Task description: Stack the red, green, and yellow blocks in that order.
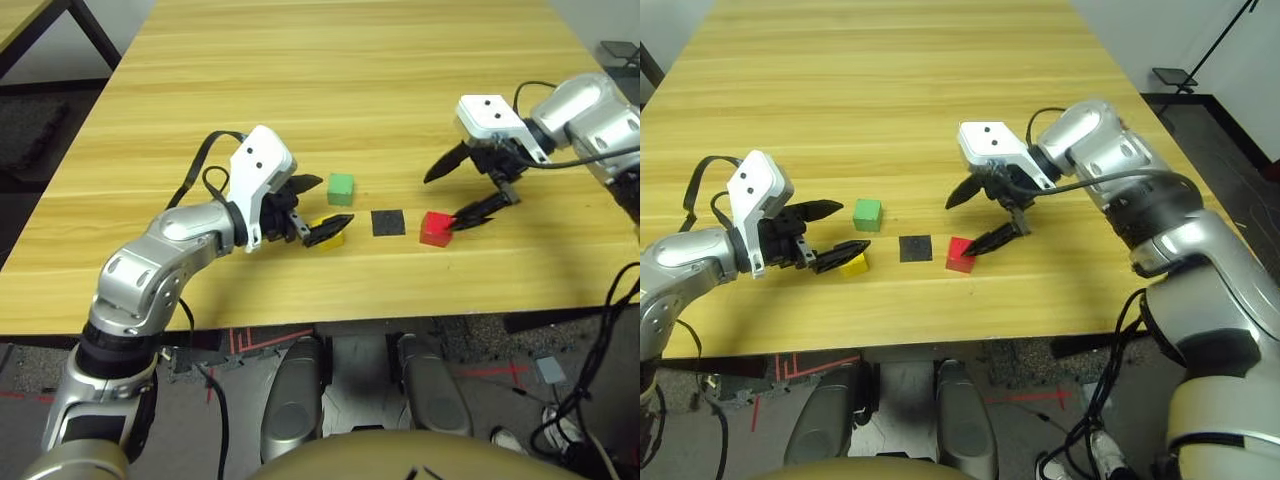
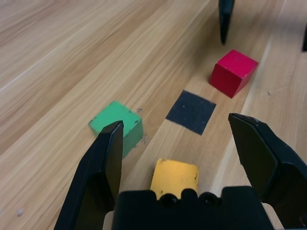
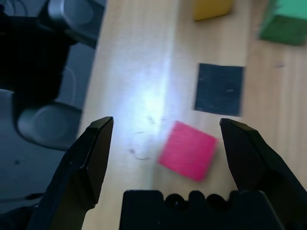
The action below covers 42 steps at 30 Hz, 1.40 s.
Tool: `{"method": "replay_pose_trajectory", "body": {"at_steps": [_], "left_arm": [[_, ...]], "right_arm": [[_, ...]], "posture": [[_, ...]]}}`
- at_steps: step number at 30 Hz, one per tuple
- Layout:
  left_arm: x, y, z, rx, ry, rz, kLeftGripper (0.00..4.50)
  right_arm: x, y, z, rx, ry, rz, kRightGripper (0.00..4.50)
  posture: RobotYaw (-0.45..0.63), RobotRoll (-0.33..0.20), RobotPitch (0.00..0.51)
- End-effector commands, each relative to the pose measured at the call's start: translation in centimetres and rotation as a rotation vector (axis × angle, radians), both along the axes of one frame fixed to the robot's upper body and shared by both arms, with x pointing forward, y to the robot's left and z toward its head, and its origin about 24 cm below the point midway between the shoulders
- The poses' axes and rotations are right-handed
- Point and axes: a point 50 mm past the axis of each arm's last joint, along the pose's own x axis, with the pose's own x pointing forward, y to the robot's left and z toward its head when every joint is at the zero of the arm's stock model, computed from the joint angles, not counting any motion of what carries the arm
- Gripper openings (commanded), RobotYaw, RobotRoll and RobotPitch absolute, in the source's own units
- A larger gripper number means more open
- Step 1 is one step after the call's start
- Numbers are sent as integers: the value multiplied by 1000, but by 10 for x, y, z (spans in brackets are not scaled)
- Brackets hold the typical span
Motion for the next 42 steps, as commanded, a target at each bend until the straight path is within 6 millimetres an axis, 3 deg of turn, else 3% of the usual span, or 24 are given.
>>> {"method": "replay_pose_trajectory", "body": {"at_steps": [1,10,21,24,29,30,36,42], "left_arm": [[1,-3,-2,1,1,-11,4480],[-3,-3,-3,-4,11,-3,4480],[-7,-1,-2,-4,20,11,4480],[-7,-2,-2,-5,22,14,4500],[-7,-3,-2,-9,21,18,4500],[-7,-3,-2,-9,21,19,4500],[-6,-4,-2,-12,16,23,4500],[-6,-3,0,-5,7,29,4500]], "right_arm": [[-4,-2,-3,-18,-9,0,4500],[9,-8,-16,-79,-115,-34,4500],[8,-9,-35,-131,-107,-107,4500],[8,-7,-36,-151,-126,-128,3900],[12,2,-31,-123,-158,-128,2192],[12,3,-30,-117,-162,-123,2049],[15,19,-15,-65,-183,-93,2050],[25,33,-14,-58,-218,-77,2050]], "posture": [[439,-259,147],[454,-250,156],[466,-245,171],[467,-246,175],[467,-250,172],[469,-252,171],[475,-254,161],[489,-254,154]]}}
